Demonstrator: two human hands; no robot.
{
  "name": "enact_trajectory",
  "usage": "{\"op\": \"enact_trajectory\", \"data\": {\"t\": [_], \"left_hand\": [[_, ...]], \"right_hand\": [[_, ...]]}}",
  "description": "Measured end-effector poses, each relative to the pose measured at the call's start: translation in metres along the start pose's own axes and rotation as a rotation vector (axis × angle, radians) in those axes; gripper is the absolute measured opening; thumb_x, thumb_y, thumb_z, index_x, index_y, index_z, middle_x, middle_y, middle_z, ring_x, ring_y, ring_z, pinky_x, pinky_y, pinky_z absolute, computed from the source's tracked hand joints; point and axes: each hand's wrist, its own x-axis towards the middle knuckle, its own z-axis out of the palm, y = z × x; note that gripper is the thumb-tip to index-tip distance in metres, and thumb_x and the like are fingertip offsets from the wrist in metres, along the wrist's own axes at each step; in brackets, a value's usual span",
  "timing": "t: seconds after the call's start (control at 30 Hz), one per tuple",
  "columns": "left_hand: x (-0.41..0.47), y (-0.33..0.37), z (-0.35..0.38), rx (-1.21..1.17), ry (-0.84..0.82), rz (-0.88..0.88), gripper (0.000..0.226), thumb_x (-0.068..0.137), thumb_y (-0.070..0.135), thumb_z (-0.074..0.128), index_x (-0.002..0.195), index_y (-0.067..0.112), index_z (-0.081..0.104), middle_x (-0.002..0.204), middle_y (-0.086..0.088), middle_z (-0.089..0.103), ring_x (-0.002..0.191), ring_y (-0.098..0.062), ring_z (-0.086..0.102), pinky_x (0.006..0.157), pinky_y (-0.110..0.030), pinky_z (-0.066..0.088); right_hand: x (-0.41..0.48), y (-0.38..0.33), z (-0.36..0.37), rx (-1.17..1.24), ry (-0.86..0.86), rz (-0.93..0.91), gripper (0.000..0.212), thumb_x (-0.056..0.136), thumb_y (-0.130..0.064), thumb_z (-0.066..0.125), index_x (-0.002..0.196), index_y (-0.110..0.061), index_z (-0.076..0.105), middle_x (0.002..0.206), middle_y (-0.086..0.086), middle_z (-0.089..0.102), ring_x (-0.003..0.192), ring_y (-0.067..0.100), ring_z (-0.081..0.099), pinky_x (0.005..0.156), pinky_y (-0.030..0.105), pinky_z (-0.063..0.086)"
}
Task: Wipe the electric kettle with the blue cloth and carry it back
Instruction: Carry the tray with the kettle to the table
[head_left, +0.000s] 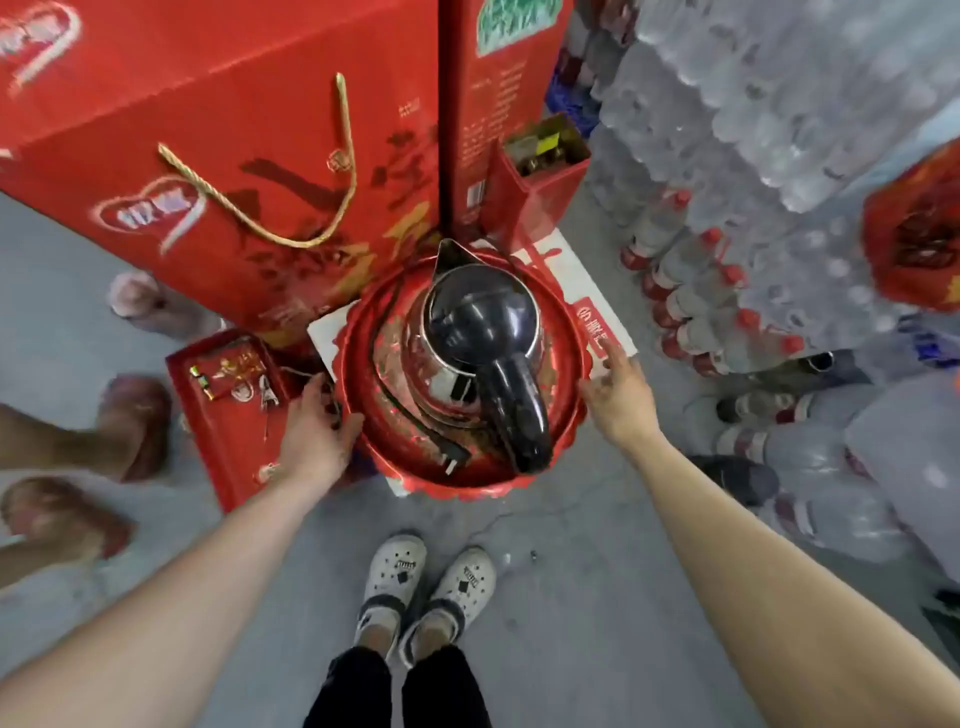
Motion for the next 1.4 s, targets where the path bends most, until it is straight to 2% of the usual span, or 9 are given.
{"op": "enact_trajectory", "data": {"t": [0.13, 0.33, 0.57, 0.77, 0.83, 0.9, 1.0, 1.2, 1.4], "left_hand": [[0.016, 0.007, 0.009, 0.047, 0.029, -0.001, 0.076, 0.082, 0.018, 0.072, 0.148, 0.015, 0.033, 0.132, -0.020, 0.059, 0.117, -0.041, 0.057, 0.100, -0.050, 0.046], [0.025, 0.011, 0.007, 0.037, -0.022, 0.003, 0.080, 0.082, 0.004, 0.069, 0.151, 0.018, 0.031, 0.140, -0.017, 0.055, 0.130, -0.036, 0.050, 0.110, -0.042, 0.038], [0.016, 0.021, -0.007, -0.049, -0.072, -0.029, 0.081, 0.079, -0.002, 0.068, 0.146, 0.029, 0.035, 0.128, -0.010, 0.063, 0.118, -0.029, 0.060, 0.104, -0.047, 0.045], [-0.023, 0.038, -0.034, -0.076, -0.173, 0.029, 0.079, 0.079, 0.001, 0.068, 0.137, 0.044, 0.036, 0.126, -0.010, 0.063, 0.112, -0.036, 0.063, 0.092, -0.058, 0.052], [-0.043, 0.051, -0.044, -0.089, -0.218, 0.061, 0.076, 0.081, -0.004, 0.066, 0.141, 0.035, 0.039, 0.124, -0.015, 0.063, 0.111, -0.038, 0.063, 0.094, -0.053, 0.051], [-0.065, 0.067, -0.055, -0.088, -0.274, 0.077, 0.075, 0.083, -0.008, 0.063, 0.145, 0.027, 0.039, 0.119, -0.020, 0.063, 0.104, -0.038, 0.063, 0.094, -0.050, 0.049], [-0.095, 0.092, -0.069, -0.020, -0.348, 0.164, 0.079, 0.082, -0.005, 0.067, 0.148, 0.027, 0.037, 0.130, -0.027, 0.056, 0.111, -0.045, 0.060, 0.096, -0.054, 0.049], [-0.160, 0.151, -0.083, 0.138, -0.482, 0.356, 0.077, 0.085, 0.003, 0.069, 0.151, 0.023, 0.035, 0.145, -0.017, 0.046, 0.124, -0.039, 0.054, 0.104, -0.047, 0.045], [-0.226, 0.196, -0.062, 0.165, -0.671, 0.533, 0.076, 0.084, -0.005, 0.064, 0.150, 0.022, 0.036, 0.140, -0.014, 0.052, 0.117, -0.039, 0.060, 0.100, -0.054, 0.048]], "right_hand": [[0.032, -0.009, 0.007, -0.073, -0.043, 0.031, 0.069, 0.093, -0.022, 0.066, 0.154, -0.021, 0.035, 0.146, 0.018, 0.049, 0.126, 0.039, 0.057, 0.109, 0.054, 0.045], [0.041, -0.018, 0.015, -0.053, -0.079, 0.020, 0.059, 0.094, -0.007, 0.056, 0.149, -0.024, 0.043, 0.138, 0.010, 0.063, 0.124, 0.034, 0.060, 0.108, 0.047, 0.047], [0.010, -0.007, 0.003, 0.064, -0.095, 0.166, 0.057, 0.099, -0.003, 0.055, 0.150, -0.022, 0.037, 0.124, 0.009, 0.061, 0.096, 0.023, 0.062, 0.085, 0.038, 0.056], [-0.066, 0.006, -0.029, 0.142, -0.047, 0.221, 0.054, 0.096, -0.007, 0.062, 0.145, -0.020, 0.044, 0.099, 0.002, 0.064, 0.092, 0.027, 0.070, 0.086, 0.048, 0.061], [-0.099, 0.011, -0.044, 0.171, -0.003, 0.249, 0.053, 0.095, -0.008, 0.064, 0.144, -0.020, 0.046, 0.094, 0.001, 0.062, 0.081, 0.020, 0.068, 0.074, 0.037, 0.060], [-0.136, 0.016, -0.058, 0.226, 0.054, 0.286, 0.052, 0.095, -0.006, 0.064, 0.142, -0.020, 0.049, 0.083, -0.004, 0.058, 0.068, 0.009, 0.061, 0.058, 0.020, 0.049], [-0.197, 0.027, -0.080, 0.332, 0.158, 0.346, 0.051, 0.093, -0.003, 0.065, 0.140, -0.020, 0.052, 0.080, -0.005, 0.061, 0.064, 0.008, 0.061, 0.054, 0.015, 0.047], [-0.318, 0.057, -0.104, 0.494, 0.388, 0.442, 0.051, 0.082, -0.006, 0.072, 0.127, -0.029, 0.063, 0.078, 0.003, 0.066, 0.072, 0.018, 0.062, 0.084, 0.048, 0.059], [-0.427, 0.083, -0.112, 0.698, 0.662, 0.572, 0.048, 0.084, -0.002, 0.071, 0.128, -0.020, 0.063, 0.085, 0.006, 0.069, 0.075, 0.022, 0.064, 0.082, 0.050, 0.060]]}}
